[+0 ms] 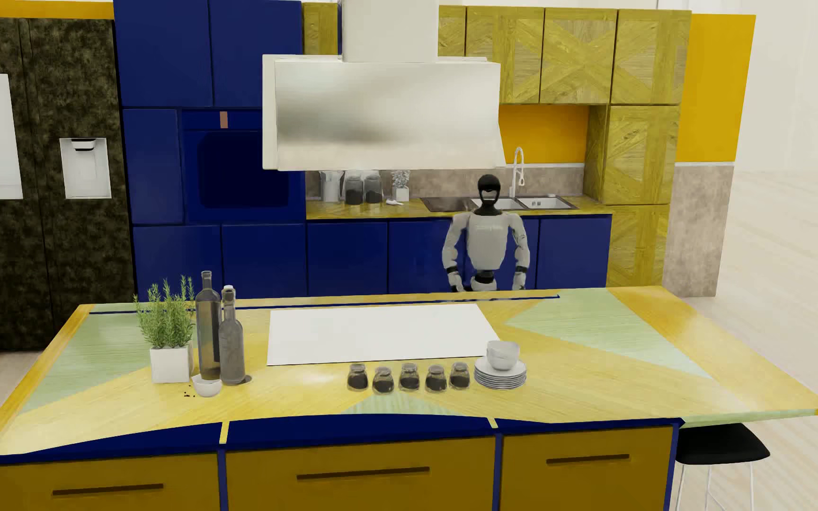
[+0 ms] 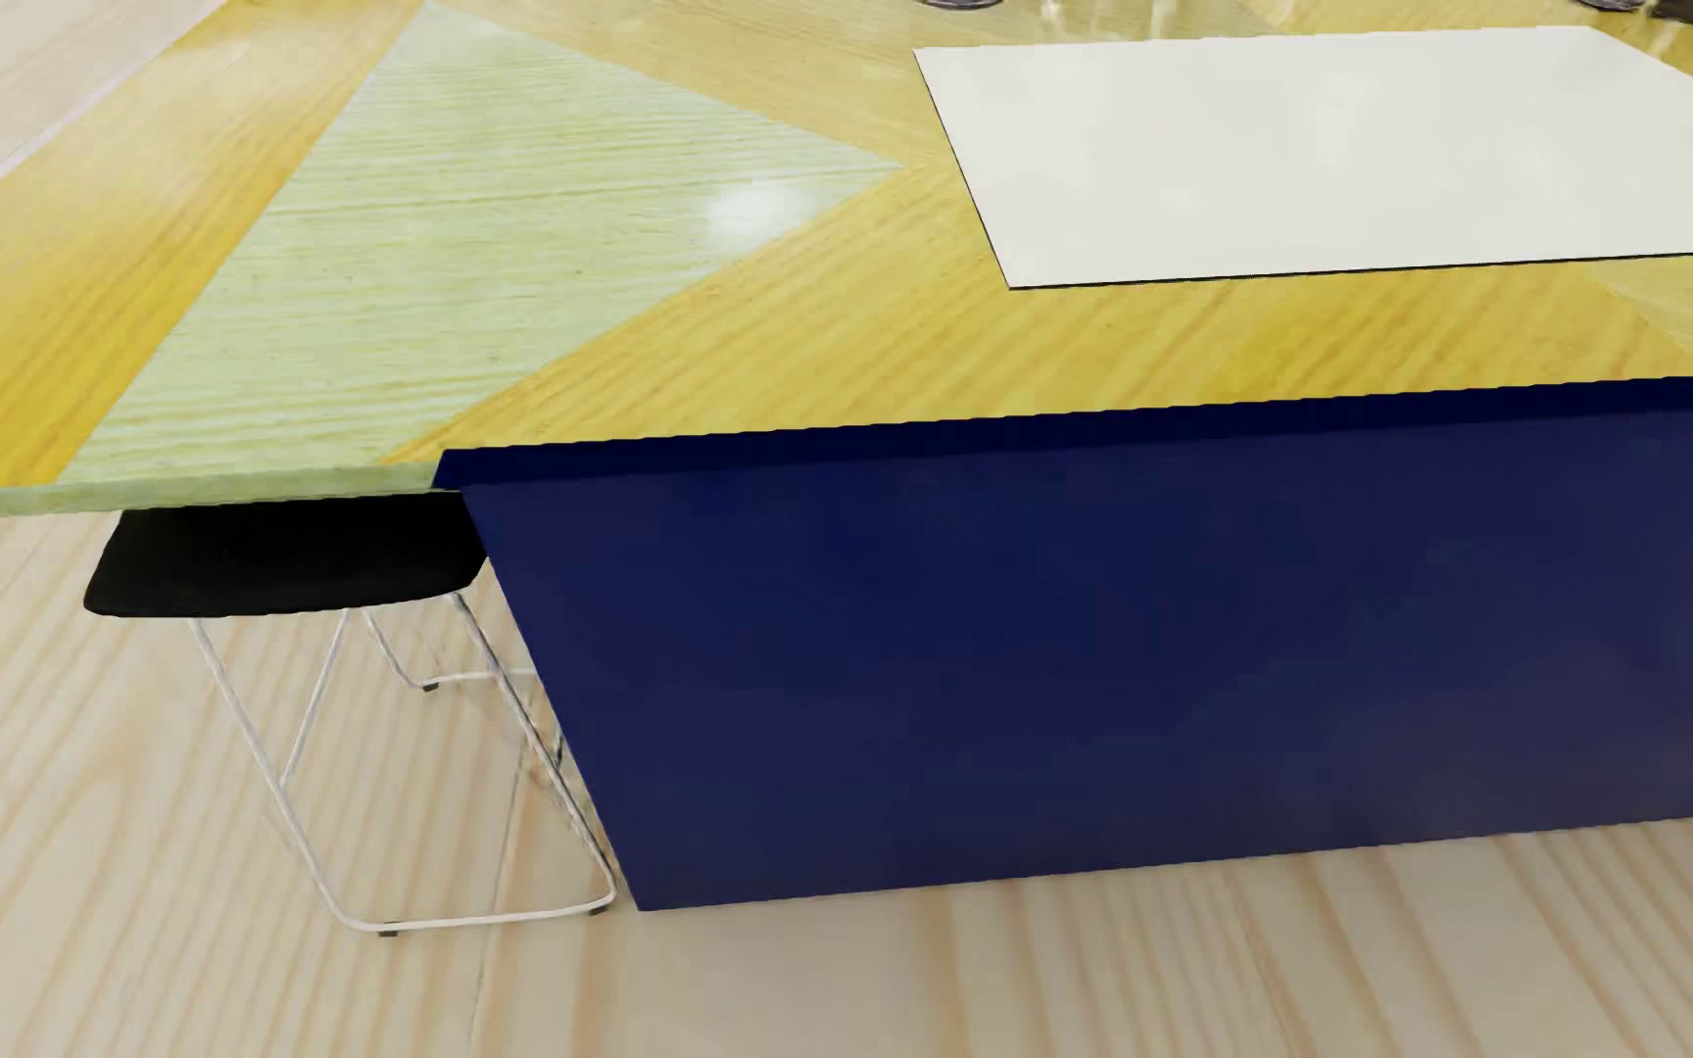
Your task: Reach forward
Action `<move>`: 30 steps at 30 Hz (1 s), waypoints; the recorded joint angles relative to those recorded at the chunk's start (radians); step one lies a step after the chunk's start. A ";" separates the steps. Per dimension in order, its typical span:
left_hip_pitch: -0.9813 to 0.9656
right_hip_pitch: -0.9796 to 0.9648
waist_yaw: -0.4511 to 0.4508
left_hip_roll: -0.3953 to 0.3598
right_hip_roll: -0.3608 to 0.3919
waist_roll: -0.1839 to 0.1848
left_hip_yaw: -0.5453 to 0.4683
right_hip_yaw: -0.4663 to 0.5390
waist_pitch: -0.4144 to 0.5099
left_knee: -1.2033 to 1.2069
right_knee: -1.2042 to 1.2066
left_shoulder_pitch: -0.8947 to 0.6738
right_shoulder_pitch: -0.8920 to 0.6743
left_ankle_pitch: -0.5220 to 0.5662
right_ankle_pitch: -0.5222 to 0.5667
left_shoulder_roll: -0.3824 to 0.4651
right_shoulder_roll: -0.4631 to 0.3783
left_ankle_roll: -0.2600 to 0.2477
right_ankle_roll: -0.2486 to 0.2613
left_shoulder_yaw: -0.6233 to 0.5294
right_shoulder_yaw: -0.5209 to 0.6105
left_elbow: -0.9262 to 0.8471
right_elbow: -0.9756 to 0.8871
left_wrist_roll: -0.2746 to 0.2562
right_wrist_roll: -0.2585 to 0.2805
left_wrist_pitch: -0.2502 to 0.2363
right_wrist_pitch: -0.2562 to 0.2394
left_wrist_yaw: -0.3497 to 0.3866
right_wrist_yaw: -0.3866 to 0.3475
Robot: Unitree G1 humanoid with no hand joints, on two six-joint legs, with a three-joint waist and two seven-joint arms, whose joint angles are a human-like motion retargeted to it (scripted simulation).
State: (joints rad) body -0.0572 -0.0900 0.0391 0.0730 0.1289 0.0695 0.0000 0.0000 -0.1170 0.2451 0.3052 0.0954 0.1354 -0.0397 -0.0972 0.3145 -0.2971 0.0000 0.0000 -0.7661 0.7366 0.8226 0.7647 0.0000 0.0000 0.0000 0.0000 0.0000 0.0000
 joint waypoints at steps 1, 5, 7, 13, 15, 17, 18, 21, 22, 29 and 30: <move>-0.001 -0.001 -0.007 0.003 -0.003 0.000 0.000 0.000 0.006 -0.003 -0.003 -0.013 -0.005 0.009 0.003 0.000 0.001 0.000 0.000 -0.012 -0.002 0.010 0.012 0.000 0.000 0.000 0.000 0.000 0.000; -0.019 -0.022 -0.029 0.005 0.001 0.002 0.000 0.000 0.011 -0.005 0.004 -0.039 0.003 0.012 0.013 -0.011 -0.011 0.000 0.000 -0.039 0.024 0.002 0.044 0.000 0.000 0.000 0.000 0.000 0.000; -0.017 -0.017 -0.042 0.006 -0.001 0.008 0.000 0.000 0.015 -0.015 -0.031 -0.091 -0.013 0.006 0.052 -0.012 -0.021 0.000 0.000 -0.157 0.066 0.043 0.078 0.000 0.000 0.000 0.000 0.000 0.000; -0.018 0.015 -0.145 0.001 -0.006 0.052 0.000 0.000 0.065 -0.010 -0.127 -0.851 -0.108 0.003 0.193 0.016 -0.084 0.000 0.000 0.038 0.171 0.264 0.059 0.000 0.000 0.000 0.000 0.000 0.000; -0.023 0.015 -0.188 0.002 -0.002 0.093 0.000 0.000 0.066 -0.010 -0.140 -1.124 -0.136 0.006 0.210 0.075 -0.112 0.000 0.000 0.147 0.146 0.290 0.048 0.000 0.000 0.000 0.000 0.000 0.000; -0.026 0.010 -0.192 -0.002 -0.003 0.131 0.000 0.000 0.060 -0.015 -0.140 -1.336 -0.154 0.029 0.191 0.153 -0.135 0.000 0.000 0.198 0.121 0.314 0.053 0.000 0.000 0.000 0.000 0.000 0.000; -0.025 0.009 -0.185 -0.003 -0.004 0.150 0.000 0.000 0.057 -0.017 -0.137 -1.421 -0.159 0.042 0.174 0.193 -0.147 0.000 0.000 0.192 0.104 0.328 0.054 0.000 0.000 0.000 0.000 0.000 0.000; -0.016 0.014 -0.178 -0.006 -0.005 0.203 0.000 0.000 0.049 -0.021 -0.133 -1.594 -0.160 0.051 0.151 0.276 -0.191 0.000 0.000 0.088 0.097 0.352 0.063 0.000 0.000 0.000 0.000 0.000 0.000; -0.014 0.017 -0.190 -0.006 -0.005 0.213 0.000 0.000 0.048 -0.022 -0.135 -1.630 -0.163 0.039 0.158 0.283 -0.198 0.000 0.000 0.064 0.111 0.359 0.073 0.000 0.000 0.000 0.000 0.000 0.000; 0.000 0.029 -0.260 -0.008 -0.007 0.222 0.000 0.000 0.050 -0.021 -0.140 -1.628 -0.165 -0.015 0.200 0.214 -0.188 0.000 0.000 -0.041 0.153 0.431 0.128 0.000 0.000 0.000 0.000 0.000 0.000; 0.002 0.030 -0.260 -0.008 -0.008 0.221 0.000 0.000 0.050 -0.022 -0.140 -1.634 -0.160 -0.015 0.197 0.210 -0.187 0.000 0.000 -0.030 0.146 0.426 0.118 0.000 0.000 0.000 0.000 0.000 0.000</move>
State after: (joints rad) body -0.0557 -0.0599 -0.2206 0.0650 0.1212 0.2903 0.0000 0.0000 -0.0666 0.2235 0.1652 -1.5391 -0.0248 -0.0551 0.1001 0.5245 -0.4842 0.0000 0.0000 -0.7959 0.8830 1.2485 0.8823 0.0000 0.0000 0.0000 0.0000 0.0000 0.0000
